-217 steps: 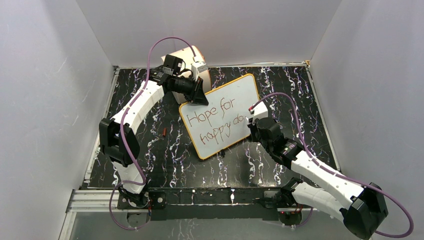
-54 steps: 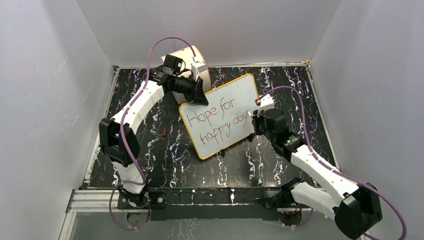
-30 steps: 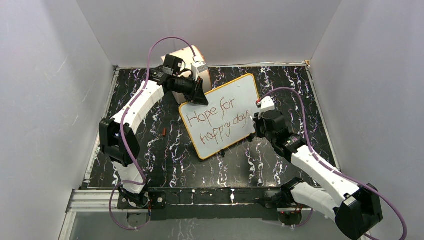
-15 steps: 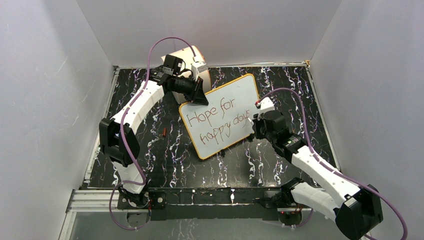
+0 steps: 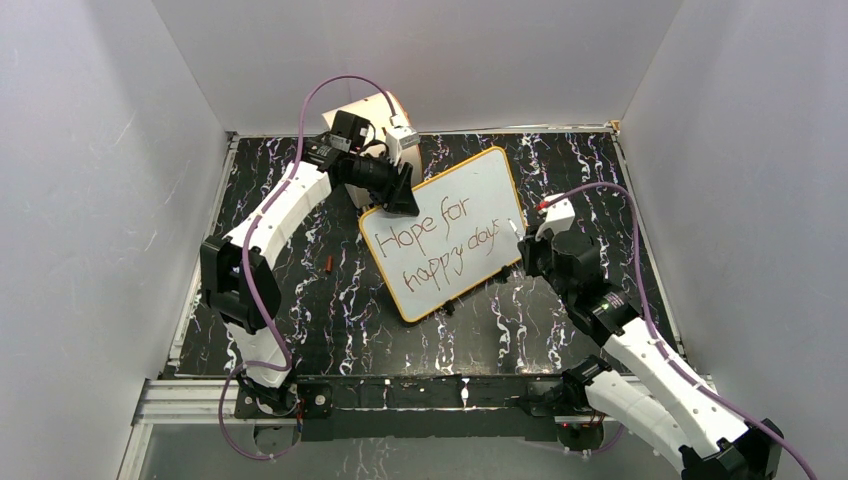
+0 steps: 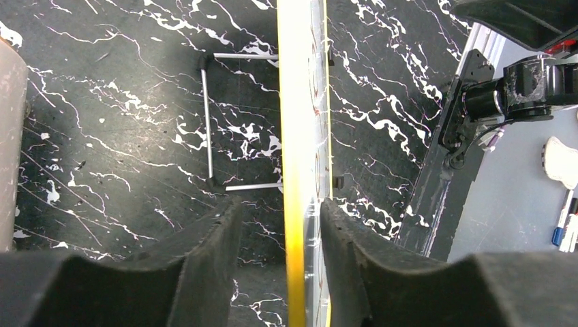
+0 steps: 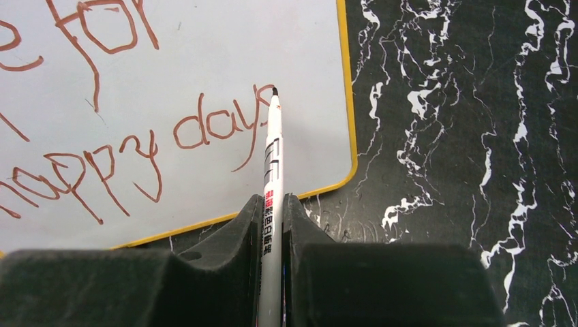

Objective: Write a sentence on the whiteboard

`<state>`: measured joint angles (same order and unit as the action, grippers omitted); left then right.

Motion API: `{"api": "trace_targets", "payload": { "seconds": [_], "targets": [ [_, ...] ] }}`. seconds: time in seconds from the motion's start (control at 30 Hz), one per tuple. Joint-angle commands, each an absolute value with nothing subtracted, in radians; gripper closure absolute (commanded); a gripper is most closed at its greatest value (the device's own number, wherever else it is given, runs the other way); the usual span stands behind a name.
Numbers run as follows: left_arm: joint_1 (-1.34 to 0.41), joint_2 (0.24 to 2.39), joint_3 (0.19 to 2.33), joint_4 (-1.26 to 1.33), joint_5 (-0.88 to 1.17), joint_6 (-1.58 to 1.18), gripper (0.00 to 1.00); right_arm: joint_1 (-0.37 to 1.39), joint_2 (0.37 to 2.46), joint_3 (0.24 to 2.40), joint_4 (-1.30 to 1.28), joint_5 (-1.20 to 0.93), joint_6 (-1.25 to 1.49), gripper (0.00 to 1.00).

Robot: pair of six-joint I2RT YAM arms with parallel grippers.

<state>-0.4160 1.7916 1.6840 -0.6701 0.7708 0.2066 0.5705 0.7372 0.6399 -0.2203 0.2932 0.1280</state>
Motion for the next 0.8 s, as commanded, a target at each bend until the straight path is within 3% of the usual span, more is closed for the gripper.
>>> {"api": "trace_targets", "payload": {
  "seconds": [0.0,0.23,0.77],
  "targets": [
    [-0.445,1.792,1.720,-0.723,0.768,0.201,0.52,0.571,0.709,0.679,-0.252,0.334,0.128,1.00],
    [-0.445,1.746,1.714,-0.693,0.750,0.181,0.51,0.571,0.751,0.660,-0.232,0.352,0.126,1.00],
    [-0.445,1.786,1.714,-0.706,0.768,0.208,0.62,0.569,0.892,0.628,-0.108,0.362,0.104,1.00]
  ]
}}
